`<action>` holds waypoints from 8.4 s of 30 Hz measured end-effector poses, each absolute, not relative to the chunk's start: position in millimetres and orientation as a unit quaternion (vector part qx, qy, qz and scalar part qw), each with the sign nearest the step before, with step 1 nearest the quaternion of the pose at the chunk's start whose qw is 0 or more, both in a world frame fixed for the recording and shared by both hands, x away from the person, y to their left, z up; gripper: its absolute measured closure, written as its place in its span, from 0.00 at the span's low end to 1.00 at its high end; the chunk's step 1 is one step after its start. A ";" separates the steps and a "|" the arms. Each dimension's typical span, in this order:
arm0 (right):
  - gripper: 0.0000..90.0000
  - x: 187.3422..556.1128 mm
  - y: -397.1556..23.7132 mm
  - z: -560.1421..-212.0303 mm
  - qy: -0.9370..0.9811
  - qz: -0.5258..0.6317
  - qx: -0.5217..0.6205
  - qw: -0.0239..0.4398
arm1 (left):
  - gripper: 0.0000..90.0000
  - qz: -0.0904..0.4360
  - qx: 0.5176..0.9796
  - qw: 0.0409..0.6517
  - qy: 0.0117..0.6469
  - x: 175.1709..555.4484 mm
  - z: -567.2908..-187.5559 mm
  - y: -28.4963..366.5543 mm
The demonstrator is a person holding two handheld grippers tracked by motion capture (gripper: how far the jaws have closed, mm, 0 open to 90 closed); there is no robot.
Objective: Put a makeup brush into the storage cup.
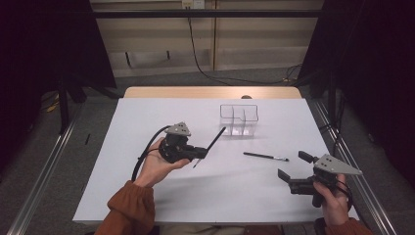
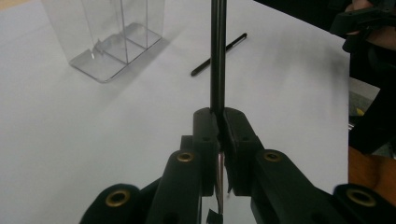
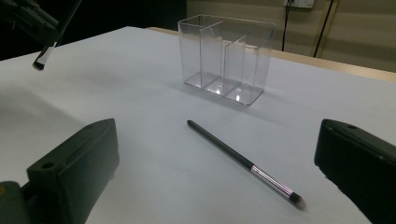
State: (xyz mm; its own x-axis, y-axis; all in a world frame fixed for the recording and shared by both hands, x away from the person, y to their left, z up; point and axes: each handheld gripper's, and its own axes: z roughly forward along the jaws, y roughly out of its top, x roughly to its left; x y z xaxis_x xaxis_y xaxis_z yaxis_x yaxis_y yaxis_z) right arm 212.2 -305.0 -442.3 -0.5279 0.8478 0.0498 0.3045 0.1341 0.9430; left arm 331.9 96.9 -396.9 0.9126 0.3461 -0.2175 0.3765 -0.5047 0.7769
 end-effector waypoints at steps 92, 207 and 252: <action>0.03 283.0 -210.4 -384.7 0.900 0.376 0.219 0.002 | 0.94 -0.075 0.973 0.207 0.070 318.6 -382.2 47.6; 0.93 322.5 -150.8 -392.6 0.974 0.190 0.072 -0.098 | 0.52 -0.048 0.961 0.263 0.075 321.2 -388.6 45.2; 0.93 298.1 -213.3 -406.5 0.943 0.272 0.184 -0.060 | 0.04 0.046 0.897 0.388 0.206 313.5 -396.4 114.4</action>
State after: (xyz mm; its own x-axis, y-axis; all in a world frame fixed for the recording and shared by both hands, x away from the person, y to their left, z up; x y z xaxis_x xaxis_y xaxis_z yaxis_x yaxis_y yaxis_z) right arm 298.1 -213.3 -406.5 -0.9251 0.3141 0.2133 0.3794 0.7844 0.4907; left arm 313.5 114.4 -396.4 0.9112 0.4046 -0.0777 0.3338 -0.6146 0.7148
